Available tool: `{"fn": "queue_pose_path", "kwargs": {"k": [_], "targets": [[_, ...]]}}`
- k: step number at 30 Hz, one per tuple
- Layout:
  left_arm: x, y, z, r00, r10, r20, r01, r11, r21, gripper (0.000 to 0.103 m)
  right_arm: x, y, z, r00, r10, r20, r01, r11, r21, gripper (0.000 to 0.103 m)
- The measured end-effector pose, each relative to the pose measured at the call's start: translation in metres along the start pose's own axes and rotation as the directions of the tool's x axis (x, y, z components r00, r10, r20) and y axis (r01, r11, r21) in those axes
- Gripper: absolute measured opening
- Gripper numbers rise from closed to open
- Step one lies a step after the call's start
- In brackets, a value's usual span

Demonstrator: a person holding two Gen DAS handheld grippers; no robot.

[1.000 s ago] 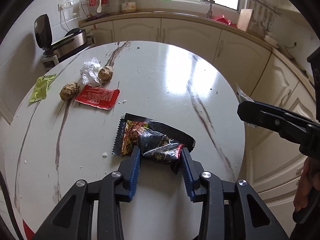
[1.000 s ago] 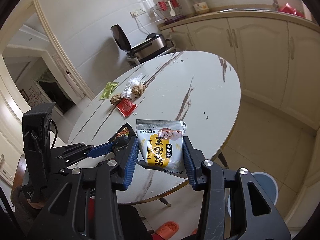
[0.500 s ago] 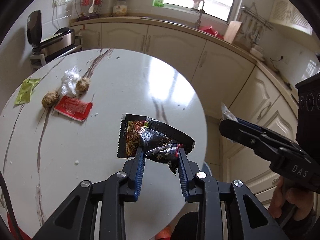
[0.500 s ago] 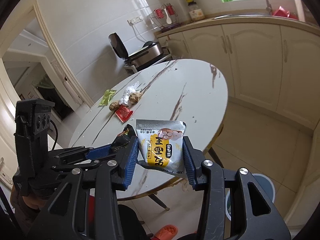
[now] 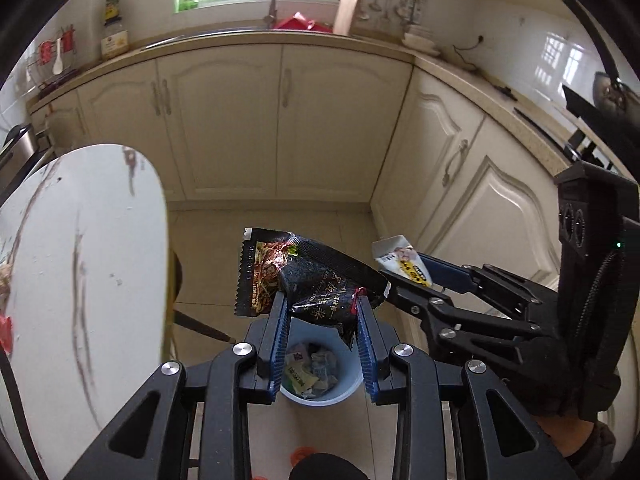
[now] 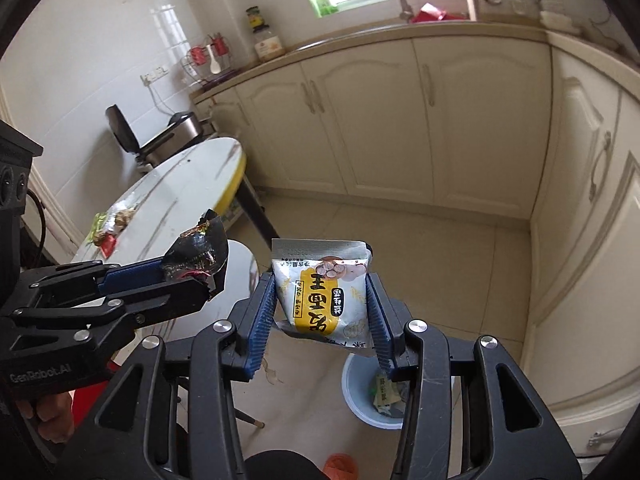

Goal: Collect trash
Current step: 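Carry the black wrapper and snack bag over the blue bin, then open both tools to drop the wrapper and snack bag into the bin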

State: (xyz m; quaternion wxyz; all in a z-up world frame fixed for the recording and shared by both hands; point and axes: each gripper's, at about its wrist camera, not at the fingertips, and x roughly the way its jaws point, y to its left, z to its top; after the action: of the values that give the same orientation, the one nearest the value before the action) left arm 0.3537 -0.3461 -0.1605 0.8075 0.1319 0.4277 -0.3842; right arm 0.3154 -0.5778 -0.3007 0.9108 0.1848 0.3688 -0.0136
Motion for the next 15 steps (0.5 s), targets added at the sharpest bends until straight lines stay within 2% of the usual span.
{"fn": "queue_pose_path", "kwargs": {"k": [2,10,15], "targets": [[0.023,-0.003,0.006,0.999,0.003,-0.033,-0.002,1.000,0.024,0.027,0.012,-0.020,-0.003,1.000,-0.017,-0.007,0.018,0.999,0.045,0.057],[0.109,-0.007,0.024,0.986,0.006,-0.164,0.005,0.998,0.067,0.028,0.037,-0.081,-0.018,0.993,-0.097,-0.067,0.106,0.982,0.155,0.062],[0.142,-0.011,0.034,0.984,0.047,-0.172,-0.033,0.996,0.085,0.039,0.035,-0.099,-0.021,0.989,-0.131,-0.072,0.143,0.972,0.187,0.064]]}}
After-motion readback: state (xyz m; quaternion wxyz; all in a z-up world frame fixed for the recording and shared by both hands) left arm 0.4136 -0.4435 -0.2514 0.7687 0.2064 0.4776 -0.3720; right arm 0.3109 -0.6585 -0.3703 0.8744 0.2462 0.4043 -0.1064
